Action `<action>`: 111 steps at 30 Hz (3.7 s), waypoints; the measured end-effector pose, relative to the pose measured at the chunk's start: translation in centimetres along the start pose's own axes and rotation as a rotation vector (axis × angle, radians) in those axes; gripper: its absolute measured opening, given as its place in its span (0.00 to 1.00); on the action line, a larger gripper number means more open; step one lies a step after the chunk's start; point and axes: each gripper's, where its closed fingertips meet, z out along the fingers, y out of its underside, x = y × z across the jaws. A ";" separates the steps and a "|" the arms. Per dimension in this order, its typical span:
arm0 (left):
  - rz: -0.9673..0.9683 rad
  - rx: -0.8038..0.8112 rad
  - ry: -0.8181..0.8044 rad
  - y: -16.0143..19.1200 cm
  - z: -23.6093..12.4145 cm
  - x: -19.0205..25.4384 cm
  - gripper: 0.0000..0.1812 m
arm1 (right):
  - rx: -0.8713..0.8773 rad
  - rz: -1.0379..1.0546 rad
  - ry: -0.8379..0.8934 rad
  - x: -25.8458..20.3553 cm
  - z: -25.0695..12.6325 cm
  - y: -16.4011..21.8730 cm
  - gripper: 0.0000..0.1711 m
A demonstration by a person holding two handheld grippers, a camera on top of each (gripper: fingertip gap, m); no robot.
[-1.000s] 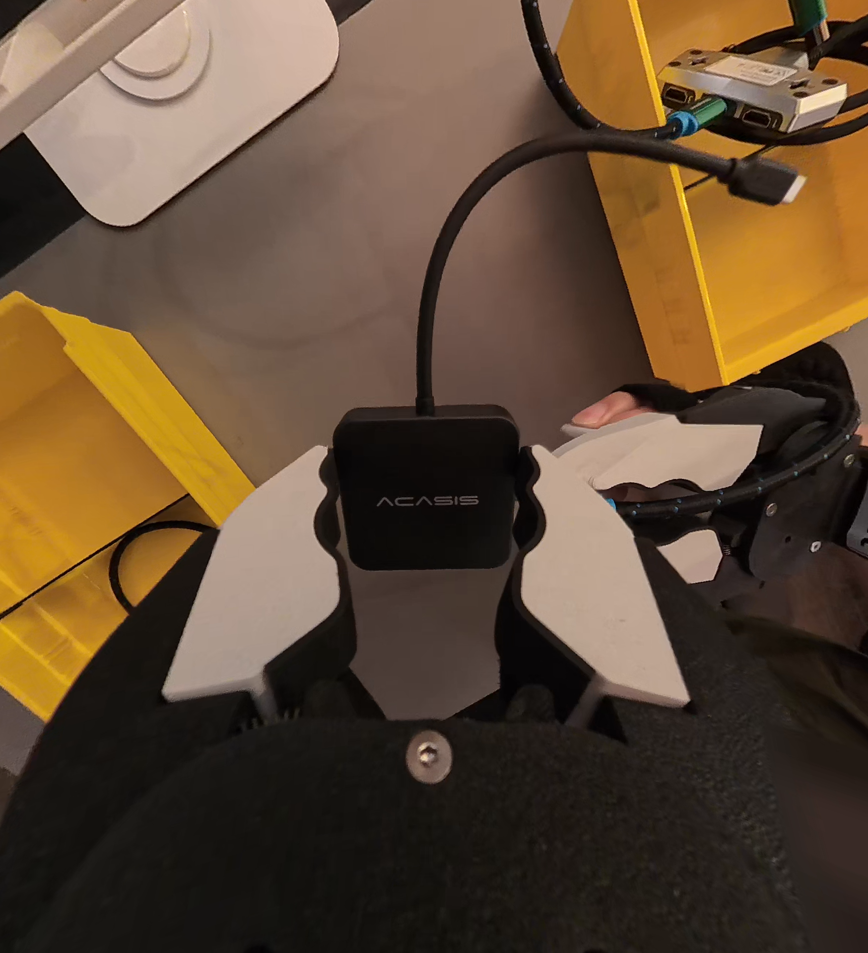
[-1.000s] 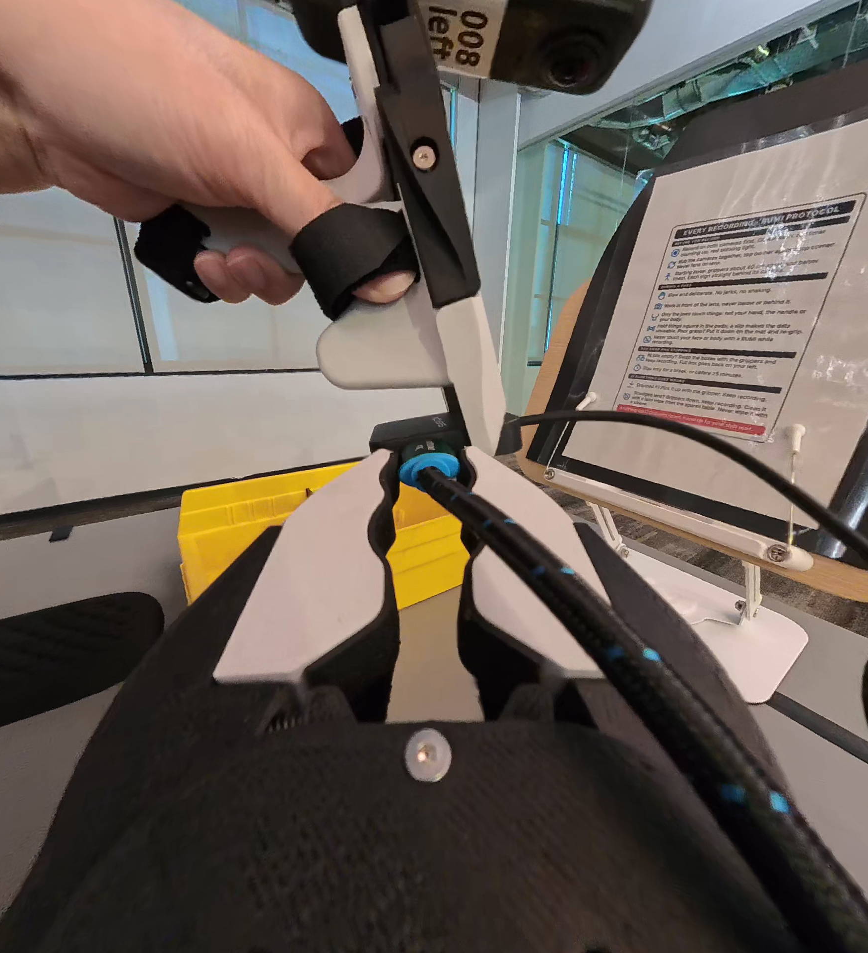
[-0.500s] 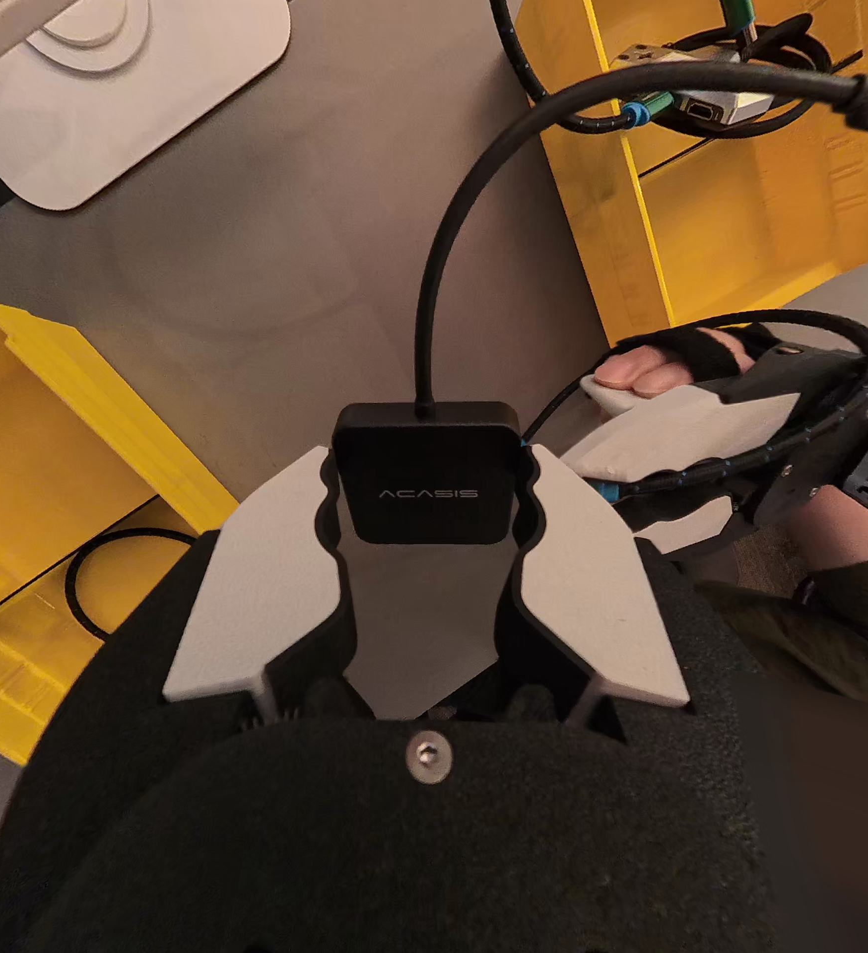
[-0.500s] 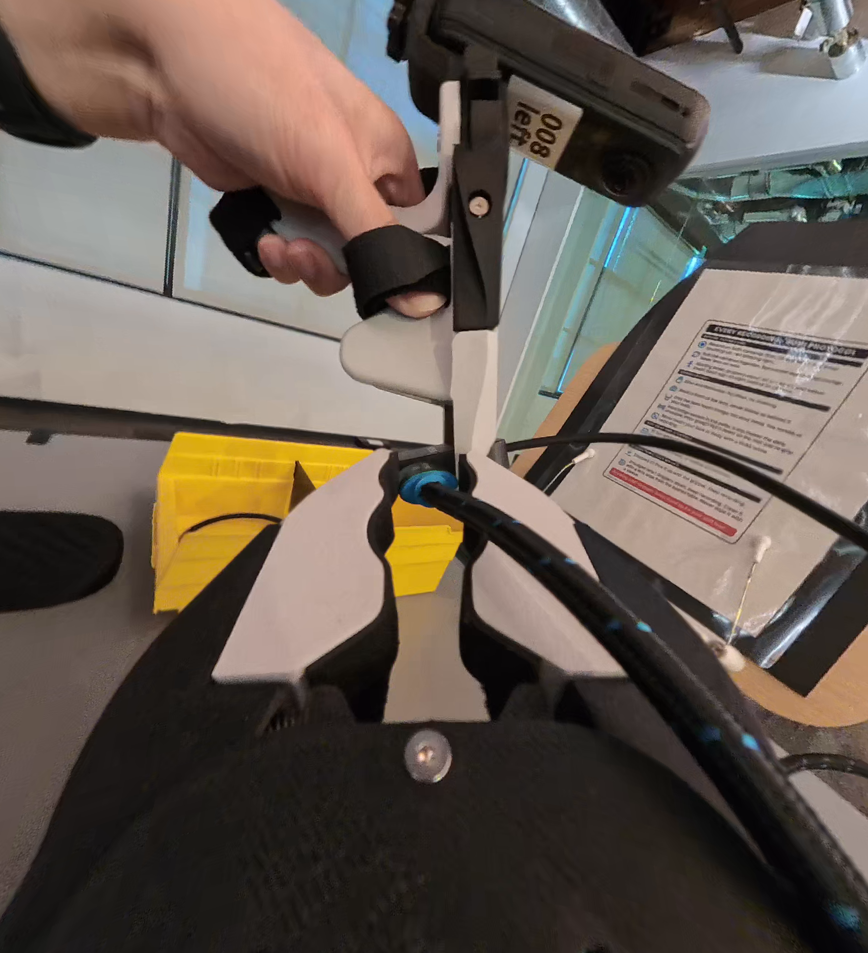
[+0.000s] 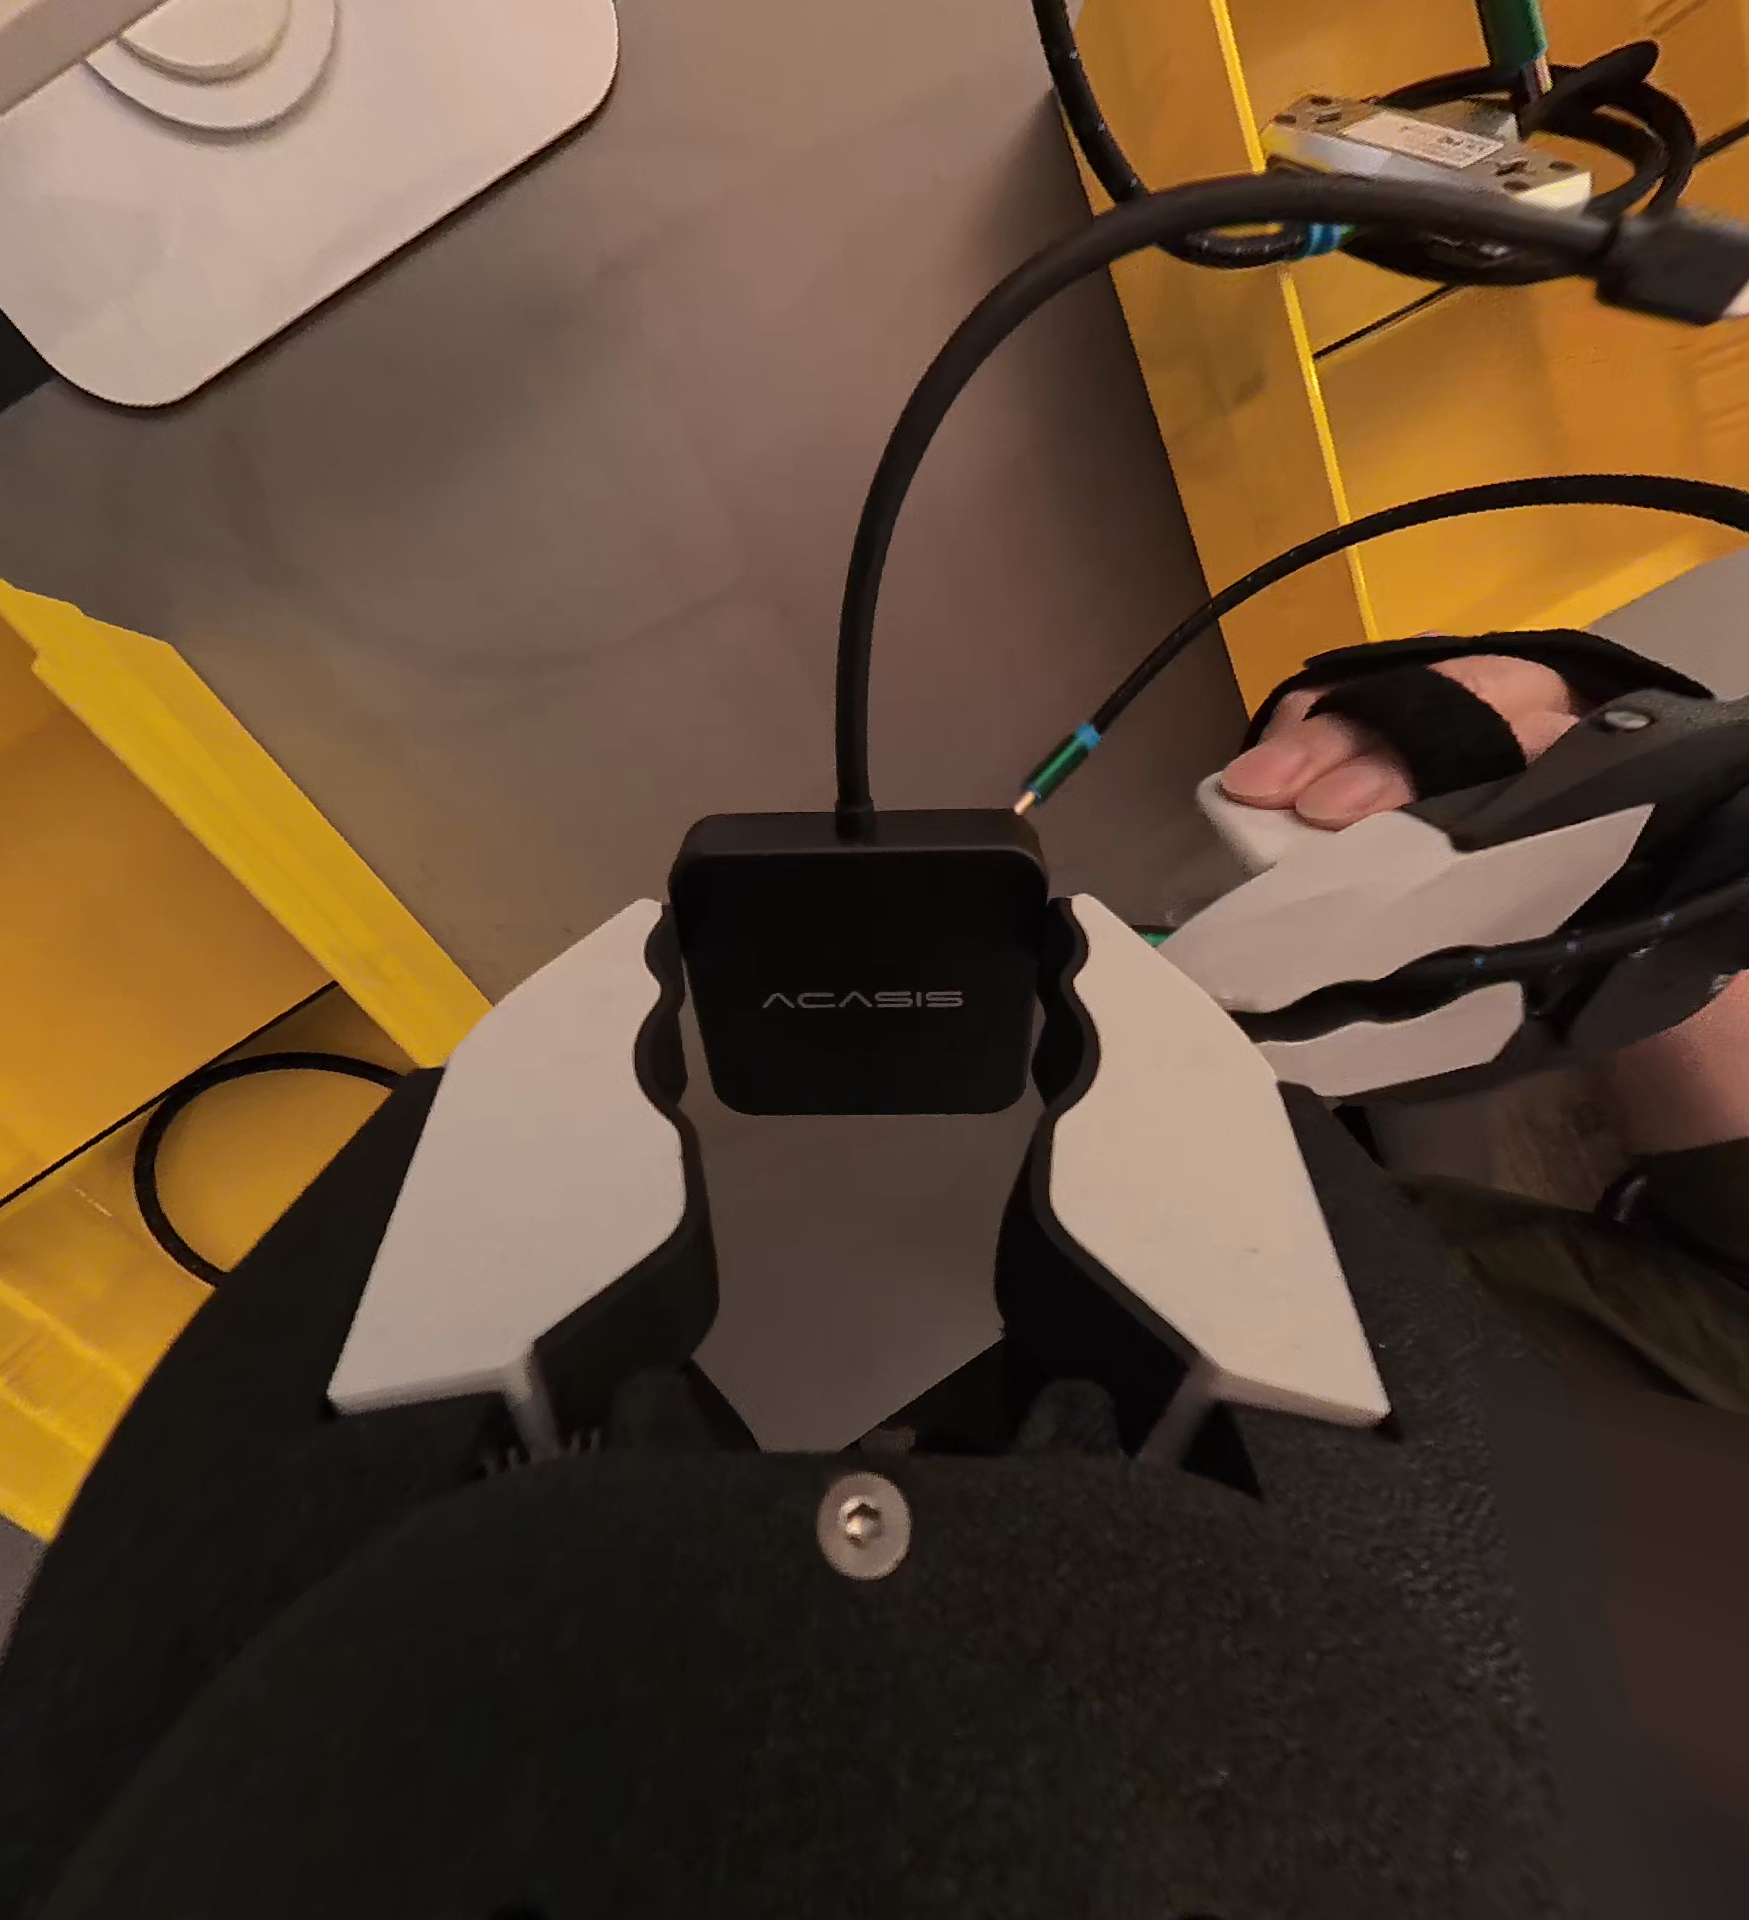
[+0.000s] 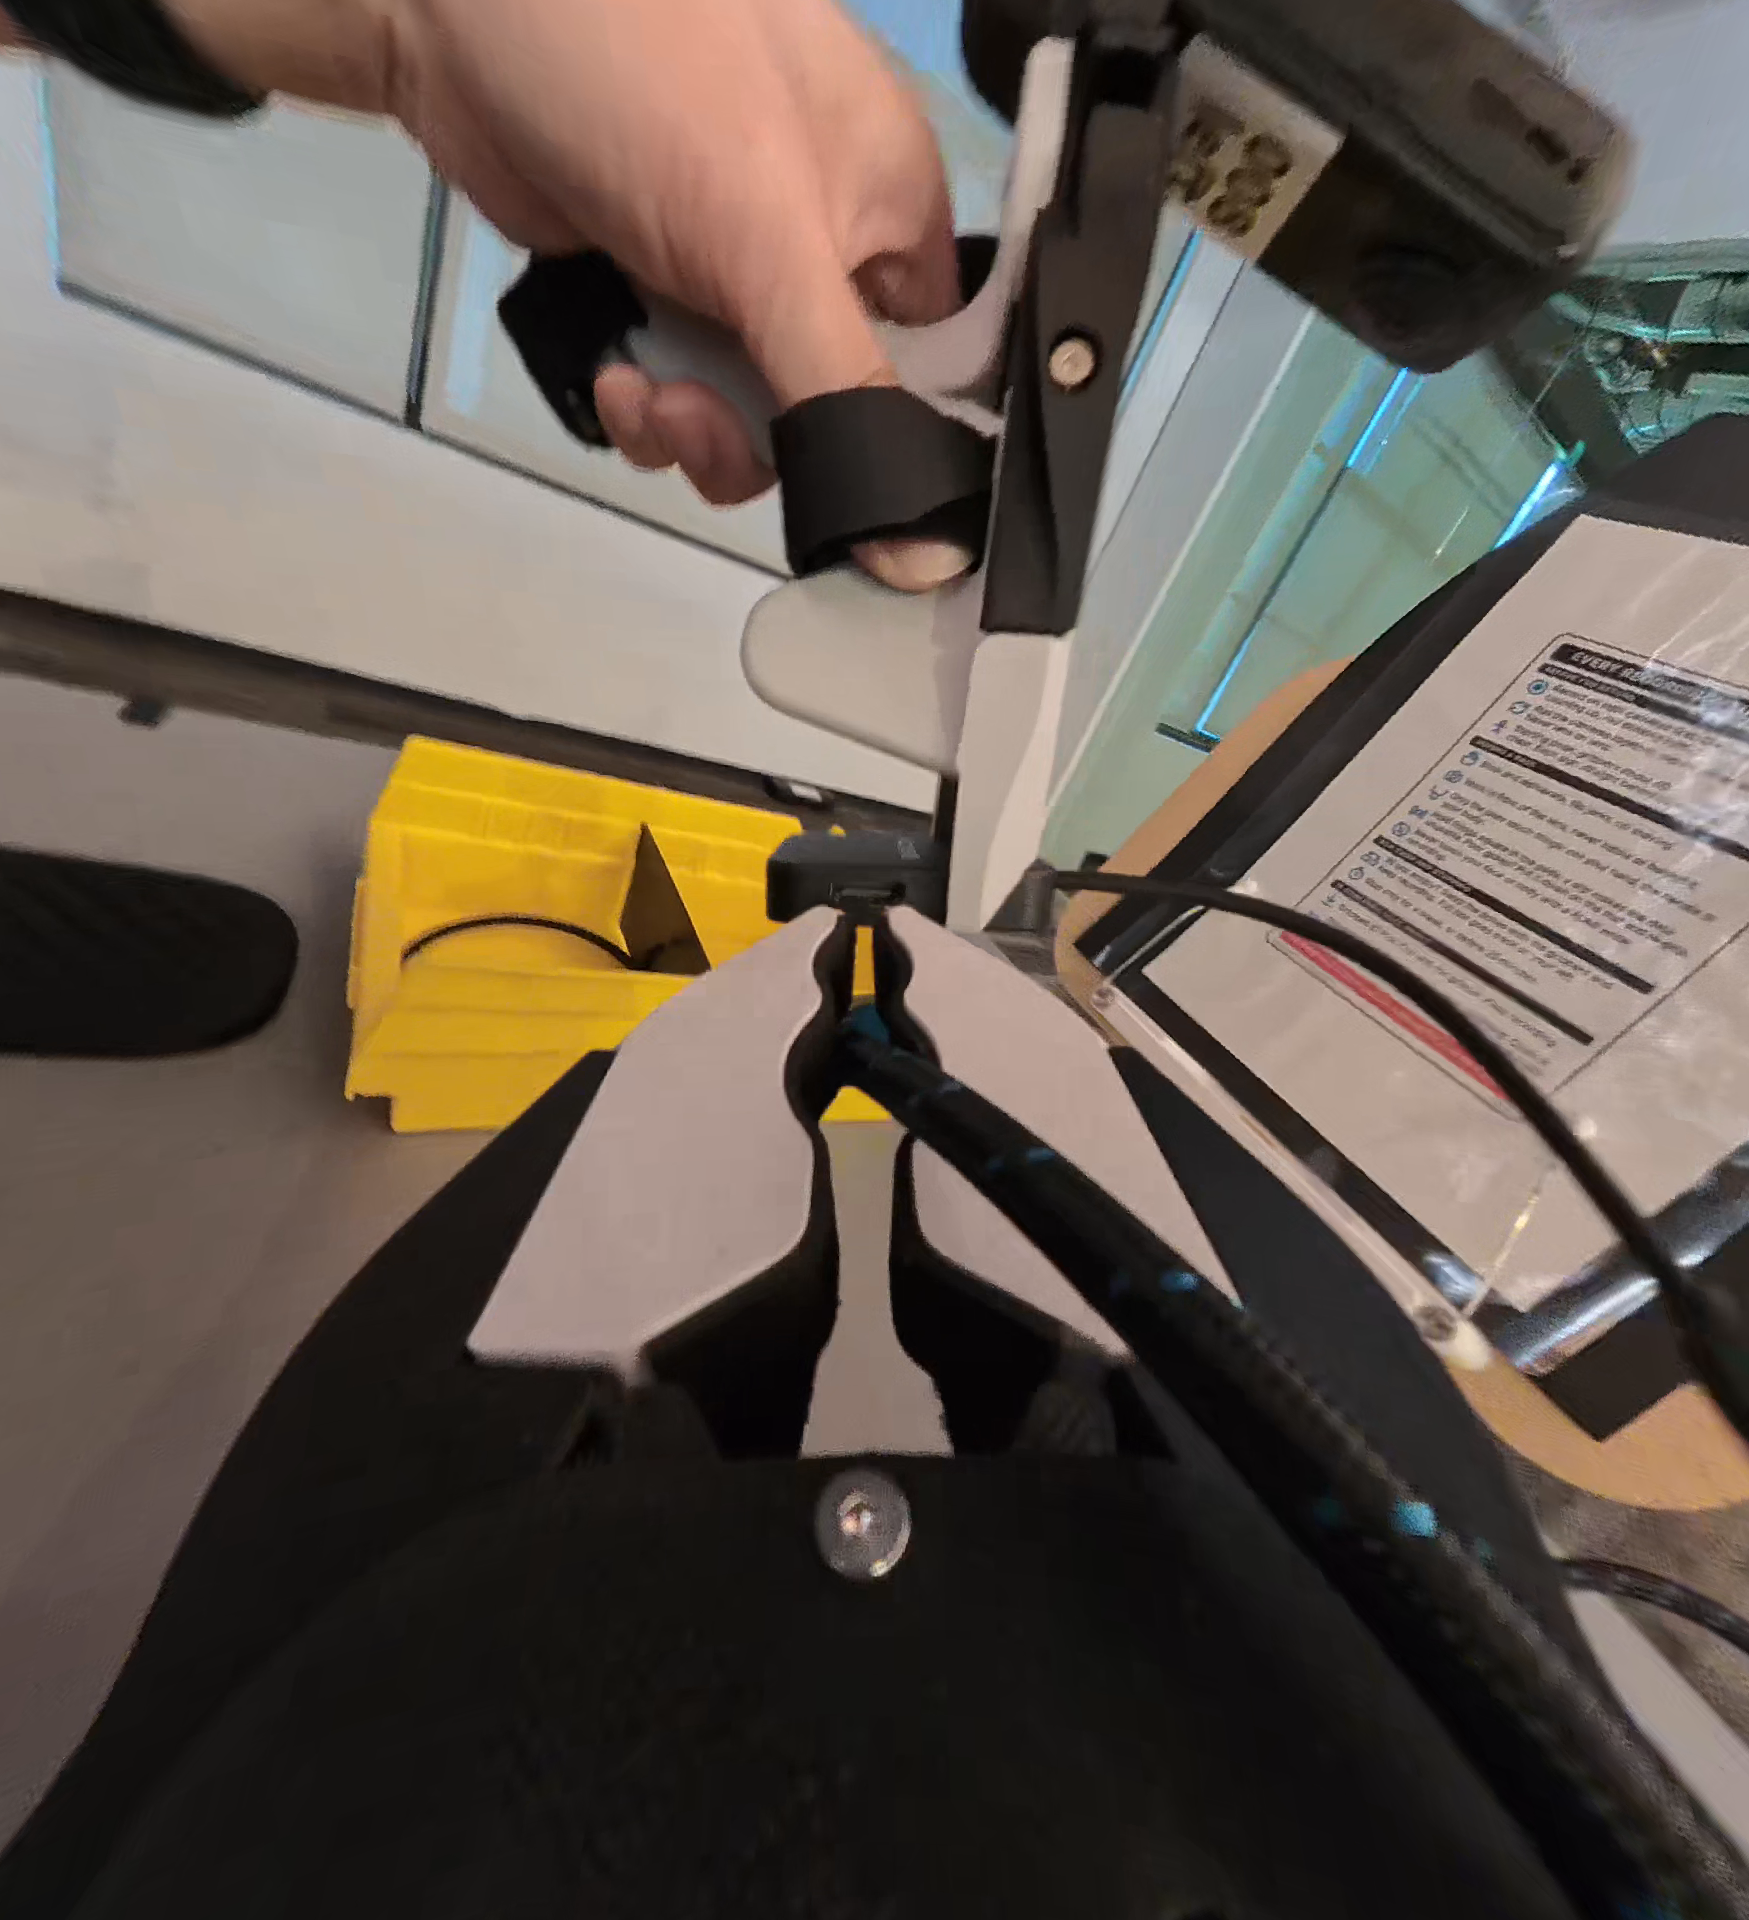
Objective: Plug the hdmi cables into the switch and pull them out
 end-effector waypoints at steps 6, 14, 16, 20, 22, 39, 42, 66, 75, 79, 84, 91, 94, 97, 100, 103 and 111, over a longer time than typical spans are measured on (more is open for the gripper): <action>-0.025 -0.008 -0.039 0.8 -0.1 -1.8 0.36 | -0.137 0.320 -0.221 -2.5 1.6 3.9 0.02; -0.038 -0.037 -0.014 3.4 1.6 -3.1 0.36 | -0.056 0.408 -0.326 -3.8 1.9 4.5 0.02; -0.054 -0.037 -0.002 3.9 2.2 -3.6 0.36 | -0.034 0.445 -0.310 -3.4 1.9 4.5 0.02; -0.071 -0.041 0.012 4.5 3.1 -4.2 0.36 | -0.045 0.583 -0.309 -3.8 2.7 6.0 0.02; -0.072 -0.049 0.023 4.9 3.6 -4.2 0.36 | 0.014 0.604 -0.328 -4.2 2.6 5.3 0.02; -0.180 0.066 0.216 4.2 5.8 -3.2 0.36 | 0.239 0.521 -0.132 -2.5 1.6 3.0 0.02; -0.191 0.090 0.237 3.6 5.7 -2.8 0.36 | 0.245 0.488 -0.086 -1.9 1.3 3.0 0.02; -0.193 0.080 0.244 2.6 4.8 -1.7 0.36 | 0.278 0.441 -0.051 -1.2 1.0 2.7 0.02; -0.172 0.063 0.145 3.3 5.2 -3.4 0.36 | 0.288 0.504 -0.036 -0.2 0.8 2.7 0.02; -0.157 0.043 0.089 4.8 6.7 -4.3 0.36 | 0.304 0.487 -0.031 1.1 0.0 1.3 0.02; -0.057 -0.011 -0.020 6.6 10.9 -4.6 0.36 | 0.317 0.486 -0.035 3.2 -2.3 -3.6 0.02; -0.011 -0.150 -0.086 9.3 17.2 -5.3 0.36 | 0.320 0.538 -0.099 4.0 -4.5 -7.0 0.02; -0.014 -0.217 -0.087 10.2 18.9 -5.4 0.36 | 0.300 0.529 -0.111 3.8 -4.3 -6.9 0.02; -0.006 -0.235 -0.091 10.2 19.6 -5.4 0.36 | 0.283 0.530 -0.124 3.5 -4.0 -6.6 0.02; 0.017 -0.260 -0.093 10.2 19.7 -5.3 0.36 | 0.272 0.521 -0.126 3.3 -3.8 -6.4 0.02; 0.050 -0.261 -0.087 10.1 19.8 -5.1 0.37 | 0.255 0.499 -0.126 3.1 -3.6 -6.2 0.02; 0.019 -0.116 0.095 9.4 16.9 -3.2 0.38 | 0.258 0.393 -0.190 1.6 -3.1 -6.0 0.02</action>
